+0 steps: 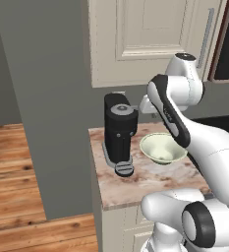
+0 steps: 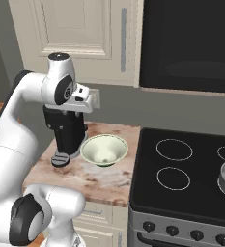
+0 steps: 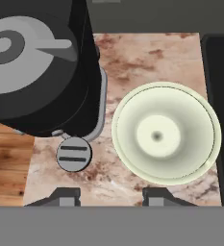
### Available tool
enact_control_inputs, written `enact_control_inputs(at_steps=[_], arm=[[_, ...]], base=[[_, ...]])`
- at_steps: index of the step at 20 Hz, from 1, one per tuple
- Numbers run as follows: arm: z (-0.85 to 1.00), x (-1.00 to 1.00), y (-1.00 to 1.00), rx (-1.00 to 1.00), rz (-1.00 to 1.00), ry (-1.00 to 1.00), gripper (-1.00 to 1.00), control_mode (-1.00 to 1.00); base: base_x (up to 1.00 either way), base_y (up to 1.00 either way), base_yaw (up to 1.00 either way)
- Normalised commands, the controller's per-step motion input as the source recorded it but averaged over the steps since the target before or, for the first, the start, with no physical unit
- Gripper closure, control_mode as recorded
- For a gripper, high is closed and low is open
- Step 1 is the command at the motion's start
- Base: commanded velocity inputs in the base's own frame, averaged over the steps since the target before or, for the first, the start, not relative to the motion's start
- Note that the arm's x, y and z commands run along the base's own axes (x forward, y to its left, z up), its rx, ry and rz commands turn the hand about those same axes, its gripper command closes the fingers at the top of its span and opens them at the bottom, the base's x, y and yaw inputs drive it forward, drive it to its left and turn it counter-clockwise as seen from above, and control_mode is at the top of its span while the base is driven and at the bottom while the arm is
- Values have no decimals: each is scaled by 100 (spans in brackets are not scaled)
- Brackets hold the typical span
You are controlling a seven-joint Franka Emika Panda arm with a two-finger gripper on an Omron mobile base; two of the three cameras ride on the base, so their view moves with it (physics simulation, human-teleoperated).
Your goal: Open the cabinet and move the ladle to the pot. Then close the cabinet.
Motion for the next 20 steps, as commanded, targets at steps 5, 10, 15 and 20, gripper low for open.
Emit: enact_control_inputs(at_steps=[5,10,15,20], arm=[[0,-7,0,-1,4,2,-100,-100],[1,-36,-1,-1,10,0,-100,-100],[14,-30,-22,0,6,-2,-100,-100],[28,-13,-40,3,5,-8,-100,-100]], base=[[0,0,0],[0,0,0],[0,0,0],[0,0,0]])
